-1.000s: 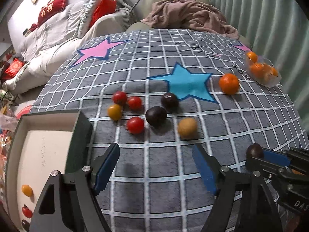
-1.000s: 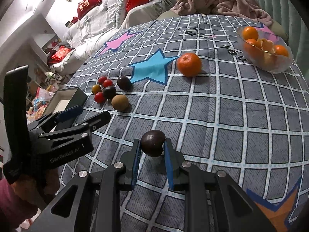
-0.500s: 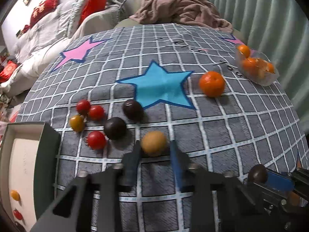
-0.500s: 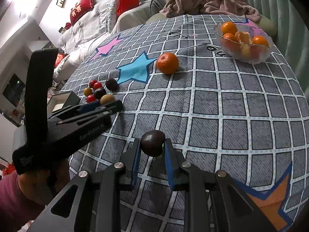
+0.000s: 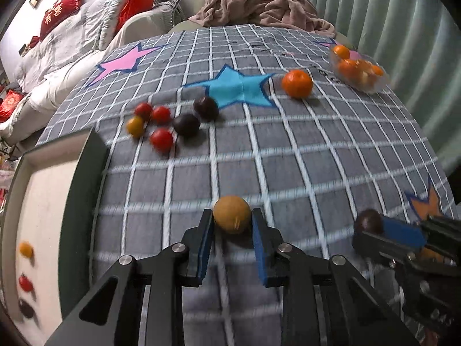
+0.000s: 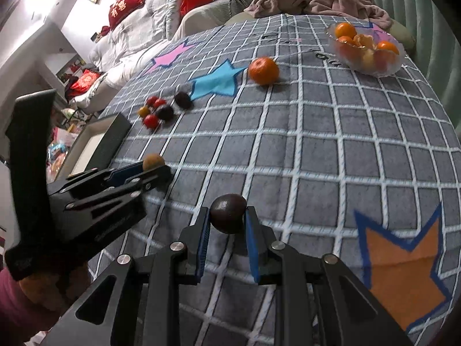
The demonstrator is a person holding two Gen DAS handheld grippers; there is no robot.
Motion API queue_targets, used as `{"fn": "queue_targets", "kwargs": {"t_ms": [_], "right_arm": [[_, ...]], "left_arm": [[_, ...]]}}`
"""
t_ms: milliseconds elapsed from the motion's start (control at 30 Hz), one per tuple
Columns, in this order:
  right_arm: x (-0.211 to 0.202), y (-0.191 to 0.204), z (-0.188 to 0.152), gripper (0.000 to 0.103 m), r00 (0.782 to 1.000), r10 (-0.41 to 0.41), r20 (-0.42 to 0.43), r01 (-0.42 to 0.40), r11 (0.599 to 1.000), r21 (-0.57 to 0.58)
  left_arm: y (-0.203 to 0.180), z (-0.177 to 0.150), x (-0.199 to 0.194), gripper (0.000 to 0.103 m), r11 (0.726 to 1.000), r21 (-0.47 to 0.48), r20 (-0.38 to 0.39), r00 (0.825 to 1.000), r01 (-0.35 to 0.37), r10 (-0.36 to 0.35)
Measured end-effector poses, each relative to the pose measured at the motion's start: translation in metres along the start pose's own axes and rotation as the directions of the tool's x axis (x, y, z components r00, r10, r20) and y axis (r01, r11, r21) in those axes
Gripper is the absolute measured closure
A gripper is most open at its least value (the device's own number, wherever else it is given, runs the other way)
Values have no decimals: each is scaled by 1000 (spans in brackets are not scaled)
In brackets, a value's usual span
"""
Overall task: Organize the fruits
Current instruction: 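Carry the yellow-brown fruit and the plum over the white tray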
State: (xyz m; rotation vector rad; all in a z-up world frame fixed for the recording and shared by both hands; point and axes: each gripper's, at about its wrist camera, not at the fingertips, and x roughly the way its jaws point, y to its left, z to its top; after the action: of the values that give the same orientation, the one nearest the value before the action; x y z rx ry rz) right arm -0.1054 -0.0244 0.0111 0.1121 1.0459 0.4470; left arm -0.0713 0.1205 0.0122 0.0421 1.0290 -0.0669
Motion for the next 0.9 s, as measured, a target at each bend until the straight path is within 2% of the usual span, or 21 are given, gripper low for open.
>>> {"fn": "queue_targets", "kwargs": {"t_ms": [400, 900], "right_arm": [[-8, 33, -19, 77, 999, -27, -24, 26, 999, -40], [-15, 99, -5, 77, 999, -30, -16, 27, 987, -156]], "left_arm": [[24, -40, -26, 75, 999, -52, -31, 999, 12, -14], [81, -48, -74, 75, 989, -138, 74, 996, 53, -44]]}}
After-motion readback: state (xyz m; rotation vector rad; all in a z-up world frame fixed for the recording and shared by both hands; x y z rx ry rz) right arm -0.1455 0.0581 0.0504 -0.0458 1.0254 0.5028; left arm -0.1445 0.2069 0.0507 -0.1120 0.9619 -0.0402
